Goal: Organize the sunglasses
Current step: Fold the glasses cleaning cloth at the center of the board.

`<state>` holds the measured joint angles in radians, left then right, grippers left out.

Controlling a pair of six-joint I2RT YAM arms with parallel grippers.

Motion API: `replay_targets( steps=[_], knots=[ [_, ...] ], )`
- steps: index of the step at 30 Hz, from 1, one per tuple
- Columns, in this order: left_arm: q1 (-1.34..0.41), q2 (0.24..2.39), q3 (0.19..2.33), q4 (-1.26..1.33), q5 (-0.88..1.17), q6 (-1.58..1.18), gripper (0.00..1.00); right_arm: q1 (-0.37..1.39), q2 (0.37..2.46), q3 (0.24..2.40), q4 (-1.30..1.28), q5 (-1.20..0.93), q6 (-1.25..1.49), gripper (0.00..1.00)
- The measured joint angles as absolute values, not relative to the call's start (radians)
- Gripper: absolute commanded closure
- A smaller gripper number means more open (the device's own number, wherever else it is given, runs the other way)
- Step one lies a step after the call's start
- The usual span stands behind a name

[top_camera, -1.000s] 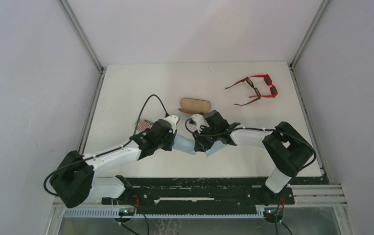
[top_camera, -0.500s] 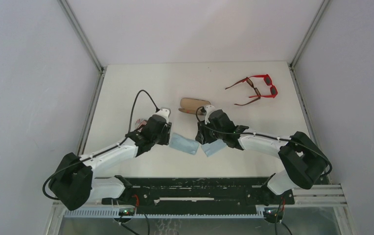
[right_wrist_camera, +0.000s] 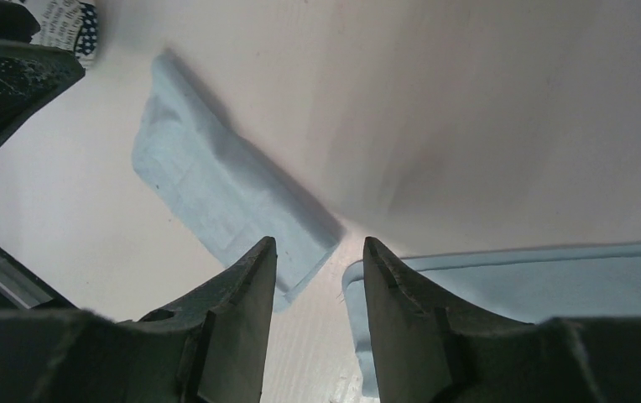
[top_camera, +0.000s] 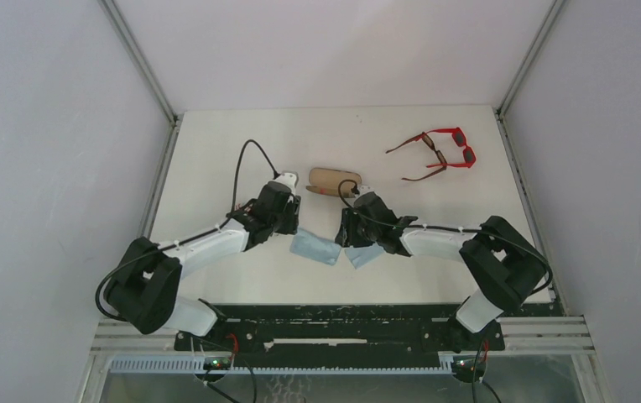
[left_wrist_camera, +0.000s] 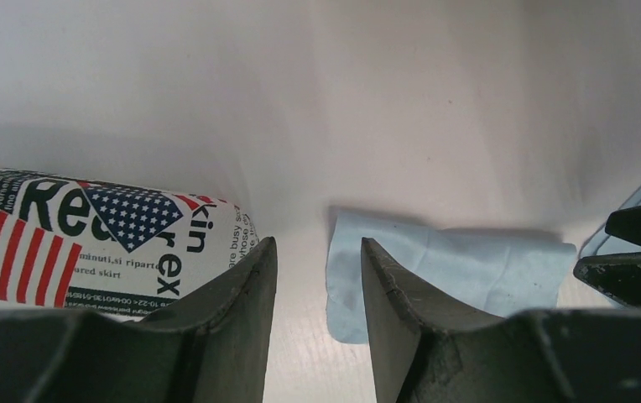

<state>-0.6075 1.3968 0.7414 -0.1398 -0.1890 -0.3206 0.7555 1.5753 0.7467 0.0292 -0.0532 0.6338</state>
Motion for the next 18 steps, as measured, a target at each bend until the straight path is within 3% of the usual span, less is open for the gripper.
replay_targets(
  steps=[18],
  knots=[
    [-0.592, 1.457, 0.751, -0.131, -0.141, -0.303, 0.54, 0.756, 1.673, 0.808, -0.007, -0.099, 0.647, 0.64]
  ],
)
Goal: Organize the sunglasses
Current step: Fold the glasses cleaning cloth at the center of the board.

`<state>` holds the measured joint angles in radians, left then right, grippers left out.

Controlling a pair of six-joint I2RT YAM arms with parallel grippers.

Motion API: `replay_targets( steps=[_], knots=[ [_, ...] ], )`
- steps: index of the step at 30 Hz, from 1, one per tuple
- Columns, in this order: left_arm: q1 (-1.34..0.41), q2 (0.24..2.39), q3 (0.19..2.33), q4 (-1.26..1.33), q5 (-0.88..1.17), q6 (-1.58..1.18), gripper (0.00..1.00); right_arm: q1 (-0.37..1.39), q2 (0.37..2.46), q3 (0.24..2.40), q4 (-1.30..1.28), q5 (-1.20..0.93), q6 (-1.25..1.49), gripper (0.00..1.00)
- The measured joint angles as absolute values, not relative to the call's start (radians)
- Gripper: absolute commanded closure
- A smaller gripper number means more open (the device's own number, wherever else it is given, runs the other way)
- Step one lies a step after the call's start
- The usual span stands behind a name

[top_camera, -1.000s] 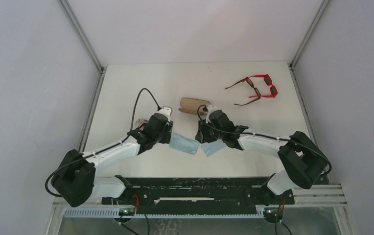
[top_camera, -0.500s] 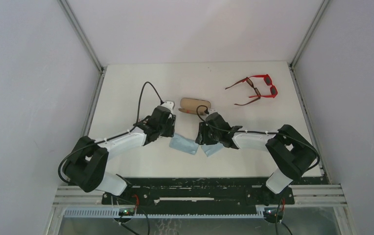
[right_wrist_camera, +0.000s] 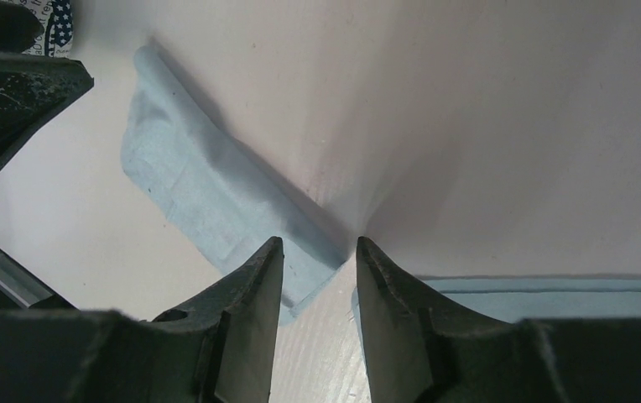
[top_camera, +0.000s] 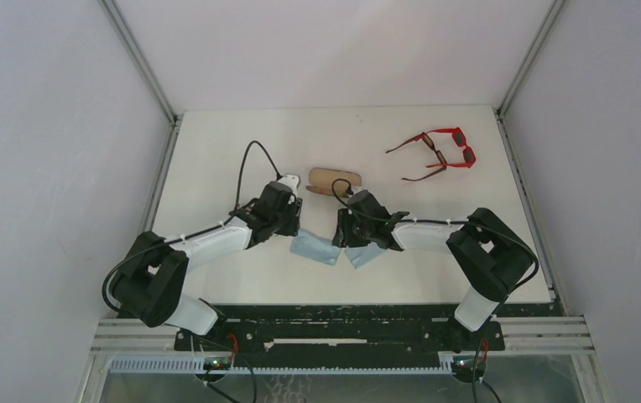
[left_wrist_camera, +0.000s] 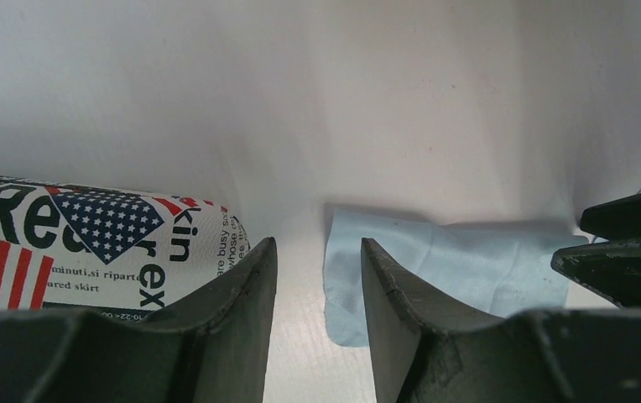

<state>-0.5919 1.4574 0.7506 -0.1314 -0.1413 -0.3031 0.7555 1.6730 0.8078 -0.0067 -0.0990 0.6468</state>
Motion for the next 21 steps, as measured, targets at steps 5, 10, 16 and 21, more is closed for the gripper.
replay_targets(
  steps=[5, 10, 16, 21],
  knots=[
    [-0.589, 1.457, 0.751, -0.13, -0.127, -0.301, 0.54, 0.756, 1.689, 0.828, -0.02, -0.105, 0.647, 0.66],
    [-0.587, 1.457, 0.751, -0.13, -0.126, -0.295, 0.54, 0.755, 1.695, 0.834, -0.025, -0.114, 0.647, 0.67],
    [-0.585, 1.457, 0.751, -0.13, -0.124, -0.295, 0.54, 0.755, 1.696, 0.843, -0.047, -0.113, 0.648, 0.63],
    [-0.58, 1.457, 0.751, -0.13, -0.124, -0.294, 0.54, 0.755, 1.694, 0.847, -0.062, -0.106, 0.647, 0.64]
  ],
)
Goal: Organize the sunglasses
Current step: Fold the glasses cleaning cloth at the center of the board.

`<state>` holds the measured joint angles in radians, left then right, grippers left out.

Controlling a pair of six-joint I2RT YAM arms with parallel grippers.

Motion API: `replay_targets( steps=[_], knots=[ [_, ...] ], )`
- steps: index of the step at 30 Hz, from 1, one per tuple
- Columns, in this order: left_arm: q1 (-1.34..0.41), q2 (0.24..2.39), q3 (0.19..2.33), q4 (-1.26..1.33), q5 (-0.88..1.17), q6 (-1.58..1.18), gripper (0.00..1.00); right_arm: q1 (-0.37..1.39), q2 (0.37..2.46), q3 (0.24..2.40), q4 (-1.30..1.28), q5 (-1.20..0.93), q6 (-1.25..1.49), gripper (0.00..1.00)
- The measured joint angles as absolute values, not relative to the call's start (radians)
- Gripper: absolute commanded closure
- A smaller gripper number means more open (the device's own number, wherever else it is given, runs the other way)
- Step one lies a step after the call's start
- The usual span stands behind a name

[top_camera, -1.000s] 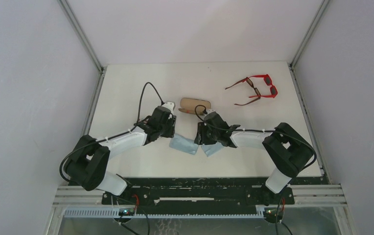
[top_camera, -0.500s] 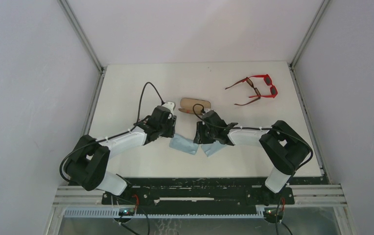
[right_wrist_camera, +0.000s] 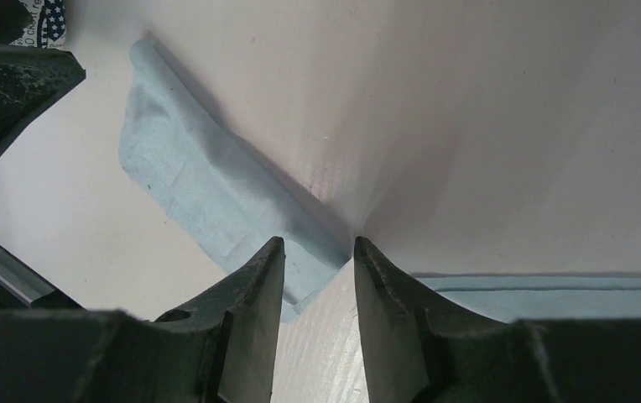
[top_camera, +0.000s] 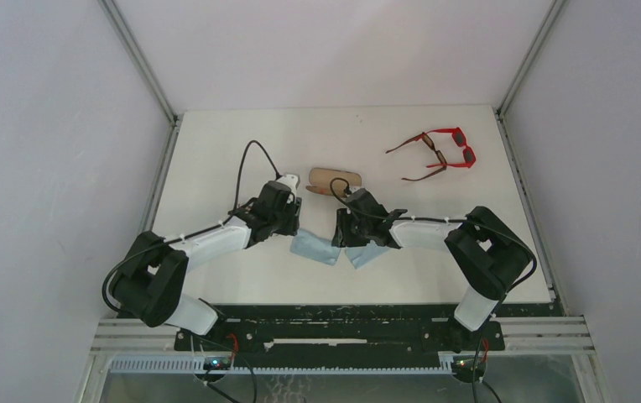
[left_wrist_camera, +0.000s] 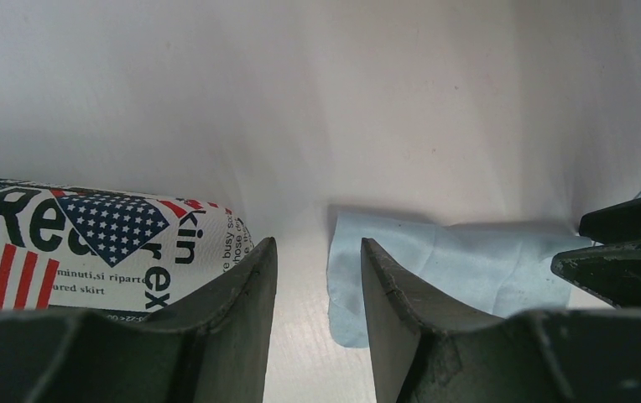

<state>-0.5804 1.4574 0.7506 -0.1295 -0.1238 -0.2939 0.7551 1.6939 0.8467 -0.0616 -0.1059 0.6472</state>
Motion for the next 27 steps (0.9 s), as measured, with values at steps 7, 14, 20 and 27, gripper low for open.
replay_targets(
  steps=[7, 14, 20, 27],
  knots=[
    [-0.577, 1.457, 0.751, -0.13, -0.123, -0.292, 0.54, 0.756, 1.694, 0.847, -0.064, -0.107, 0.647, 0.67],
    [-0.576, 1.457, 0.751, -0.13, -0.123, -0.285, 0.54, 0.756, 1.694, 0.847, -0.073, -0.107, 0.647, 0.74],
    [-0.576, 1.457, 0.75, -0.13, -0.123, -0.285, 0.54, 0.756, 1.694, 0.847, -0.084, -0.11, 0.643, 0.9],
    [-0.574, 1.457, 0.75, -0.13, -0.12, -0.285, 0.54, 0.754, 1.695, 0.847, -0.099, -0.115, 0.632, 1.0]
  ],
)
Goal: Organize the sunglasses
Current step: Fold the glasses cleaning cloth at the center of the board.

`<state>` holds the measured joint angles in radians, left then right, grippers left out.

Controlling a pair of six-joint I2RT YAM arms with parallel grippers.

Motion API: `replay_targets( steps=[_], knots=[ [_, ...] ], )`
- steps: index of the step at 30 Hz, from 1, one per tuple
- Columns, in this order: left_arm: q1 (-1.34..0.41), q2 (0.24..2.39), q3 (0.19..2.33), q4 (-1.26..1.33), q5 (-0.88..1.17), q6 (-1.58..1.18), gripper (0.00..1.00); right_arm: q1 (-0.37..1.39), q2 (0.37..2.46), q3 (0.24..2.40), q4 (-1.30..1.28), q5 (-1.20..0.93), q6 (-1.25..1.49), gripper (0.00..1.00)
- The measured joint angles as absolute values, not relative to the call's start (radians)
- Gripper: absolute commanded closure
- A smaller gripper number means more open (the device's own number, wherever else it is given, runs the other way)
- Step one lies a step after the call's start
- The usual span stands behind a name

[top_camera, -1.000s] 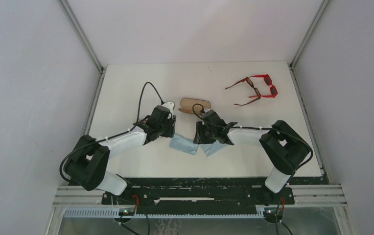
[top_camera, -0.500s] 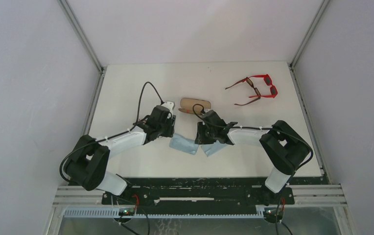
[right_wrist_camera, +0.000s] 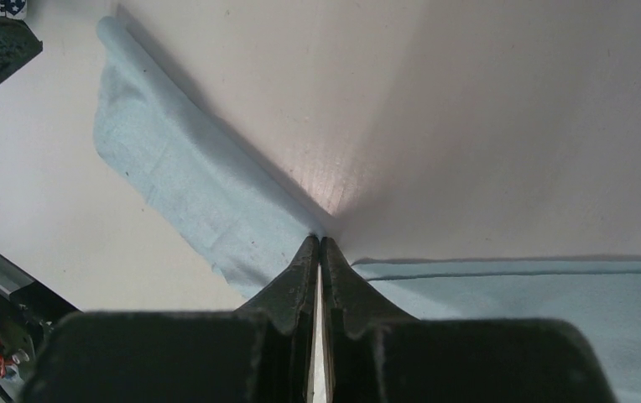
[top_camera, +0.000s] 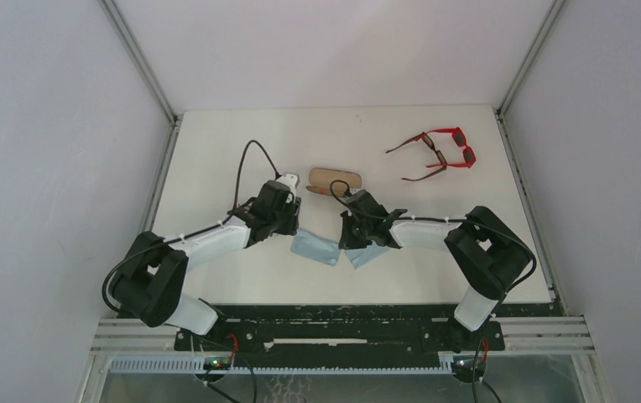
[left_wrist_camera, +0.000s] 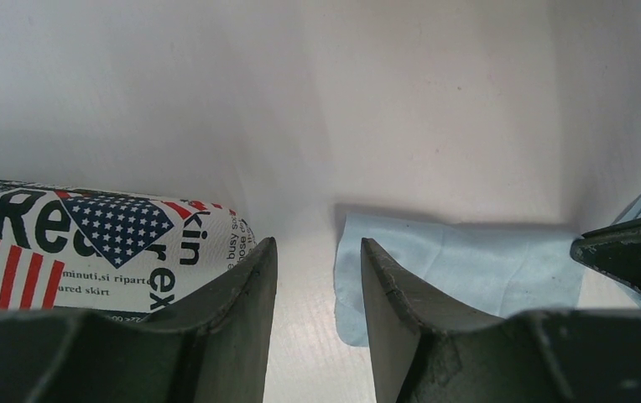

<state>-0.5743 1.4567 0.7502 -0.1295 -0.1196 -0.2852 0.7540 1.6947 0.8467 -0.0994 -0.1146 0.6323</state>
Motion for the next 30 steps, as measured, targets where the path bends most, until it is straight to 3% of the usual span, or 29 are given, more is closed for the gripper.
replay_targets(
  steps=[30],
  knots=[
    [-0.551, 1.581, 0.765, -0.074, 0.005, -0.366, 0.55, 0.669, 1.753, 0.916, -0.099, -0.195, 0.421, 1.0]
  ],
)
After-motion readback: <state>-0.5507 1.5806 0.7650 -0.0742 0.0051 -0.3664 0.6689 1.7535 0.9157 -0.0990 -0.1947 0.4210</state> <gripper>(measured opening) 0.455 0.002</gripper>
